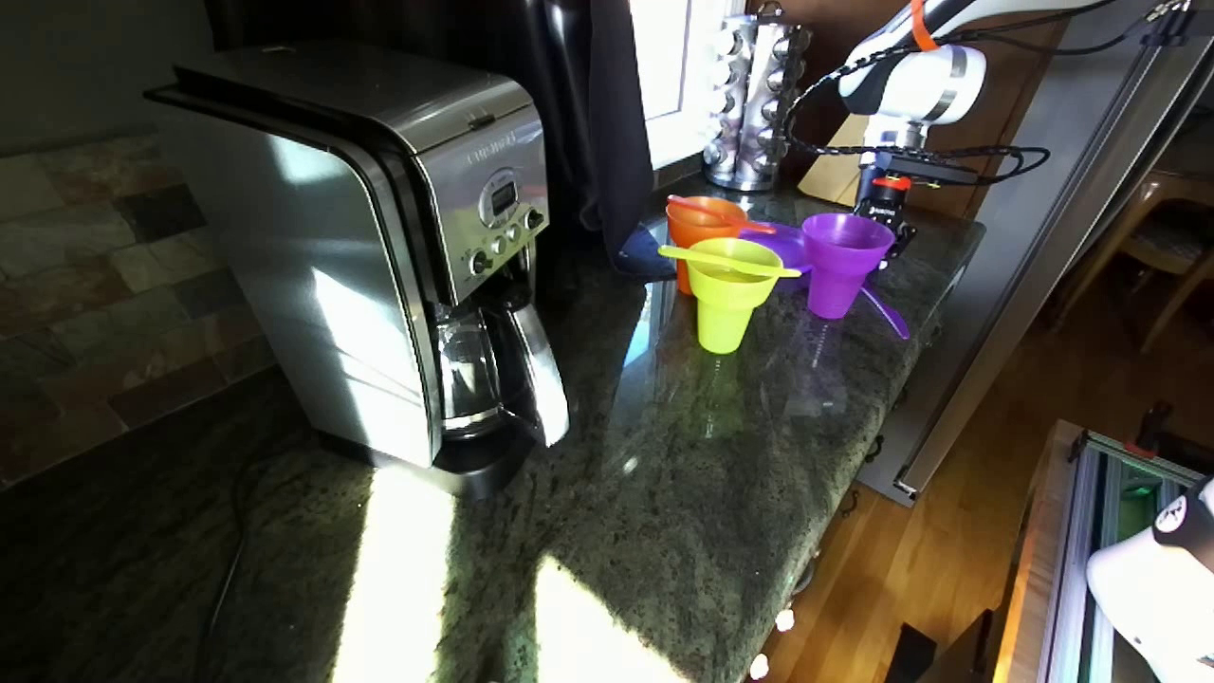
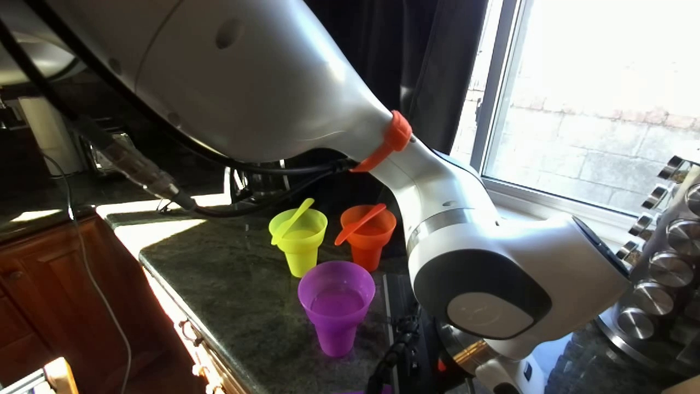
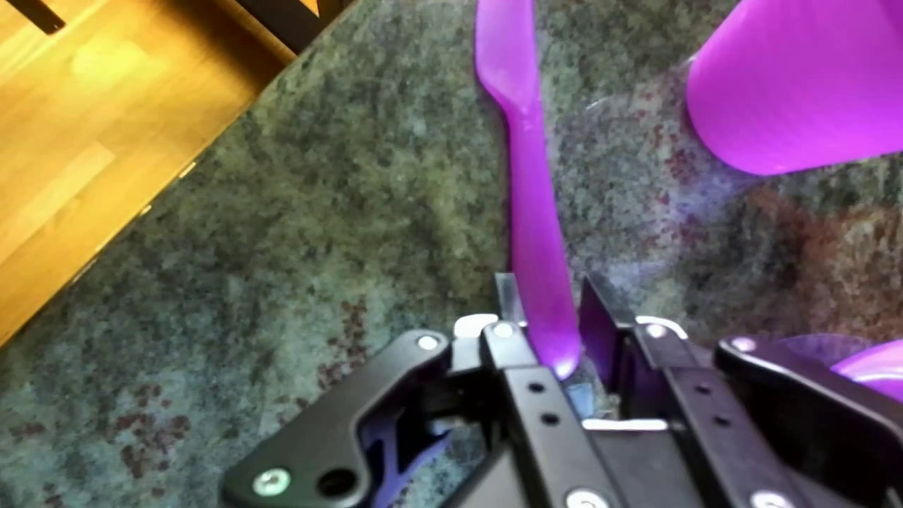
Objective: Stack the purple items on top of each other
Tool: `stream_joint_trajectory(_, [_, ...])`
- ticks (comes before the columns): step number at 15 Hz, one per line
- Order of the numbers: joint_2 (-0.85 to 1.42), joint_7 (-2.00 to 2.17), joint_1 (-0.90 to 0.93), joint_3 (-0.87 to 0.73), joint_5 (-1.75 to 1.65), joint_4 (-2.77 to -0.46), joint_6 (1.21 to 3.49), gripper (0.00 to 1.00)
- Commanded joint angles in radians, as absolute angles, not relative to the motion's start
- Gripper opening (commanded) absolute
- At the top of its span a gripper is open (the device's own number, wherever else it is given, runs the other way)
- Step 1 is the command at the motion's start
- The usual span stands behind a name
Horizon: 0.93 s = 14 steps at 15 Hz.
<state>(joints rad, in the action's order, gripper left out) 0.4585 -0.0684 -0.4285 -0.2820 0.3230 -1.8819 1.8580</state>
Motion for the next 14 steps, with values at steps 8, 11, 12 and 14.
stream_joint_trajectory(8, [0.494, -0.097, -0.469, -0.278, 0.326, -1.791, 1.737, 0.0])
stream_joint_trajectory(11, [0.499, -0.103, -0.47, -0.276, 0.32, -1.793, 1.746, 0.01])
stream_joint_trajectory(12, [0.497, -0.106, -0.47, -0.275, 0.322, -1.797, 1.754, 0.27])
stream_joint_trajectory(14, [0.493, -0.121, -0.471, -0.272, 0.327, -1.801, 1.759, 0.3])
